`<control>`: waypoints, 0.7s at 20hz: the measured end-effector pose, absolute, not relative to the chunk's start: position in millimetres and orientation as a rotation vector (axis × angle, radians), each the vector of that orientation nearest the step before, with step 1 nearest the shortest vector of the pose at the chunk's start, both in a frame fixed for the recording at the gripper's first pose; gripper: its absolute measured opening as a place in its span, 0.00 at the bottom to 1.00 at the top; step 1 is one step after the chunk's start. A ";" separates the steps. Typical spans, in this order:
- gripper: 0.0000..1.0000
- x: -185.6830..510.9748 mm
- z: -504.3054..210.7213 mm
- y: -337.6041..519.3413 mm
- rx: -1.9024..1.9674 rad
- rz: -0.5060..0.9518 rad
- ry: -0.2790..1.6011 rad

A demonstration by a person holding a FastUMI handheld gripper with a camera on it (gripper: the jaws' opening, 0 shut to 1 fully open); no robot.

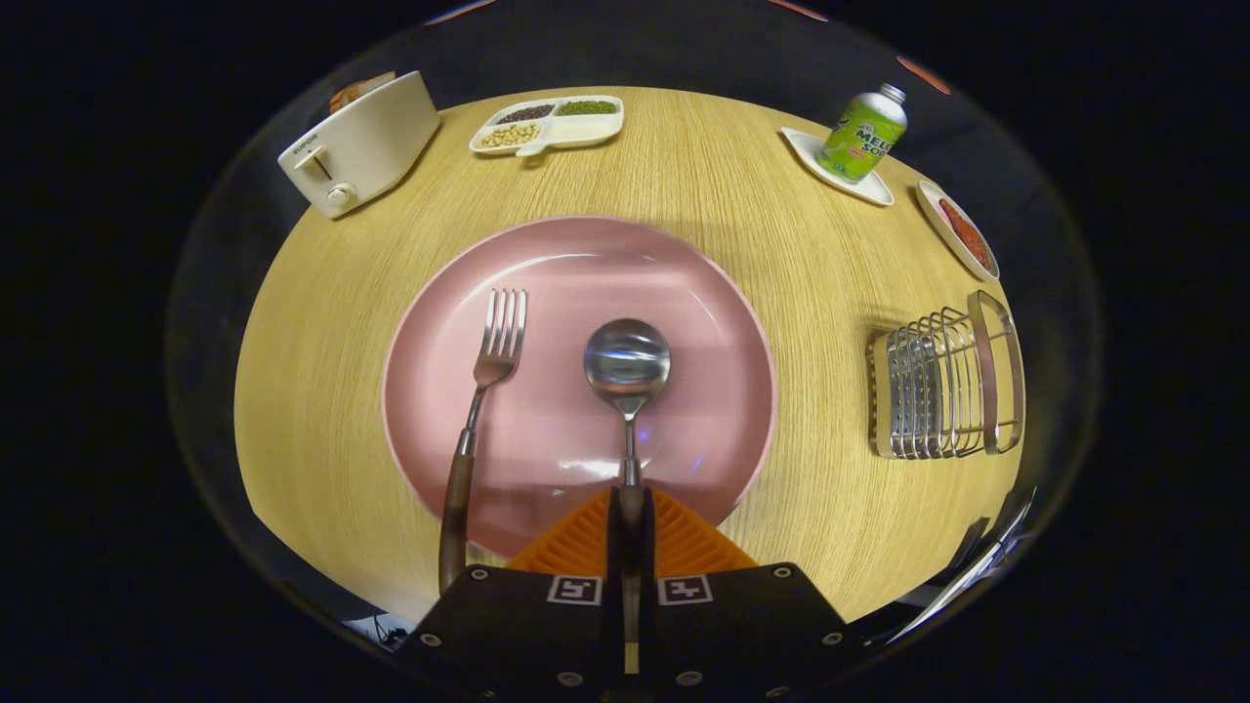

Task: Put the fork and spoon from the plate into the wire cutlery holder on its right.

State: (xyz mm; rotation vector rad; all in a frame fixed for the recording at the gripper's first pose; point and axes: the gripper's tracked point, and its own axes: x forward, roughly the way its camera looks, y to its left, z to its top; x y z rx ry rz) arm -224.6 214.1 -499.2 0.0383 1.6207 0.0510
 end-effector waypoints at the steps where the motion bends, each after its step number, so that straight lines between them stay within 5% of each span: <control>1: 0.05 -218.6 -495.0 214.6 0.064 0.046 1.599; 14: 0.05 -162.7 -384.9 128.9 0.166 0.055 1.324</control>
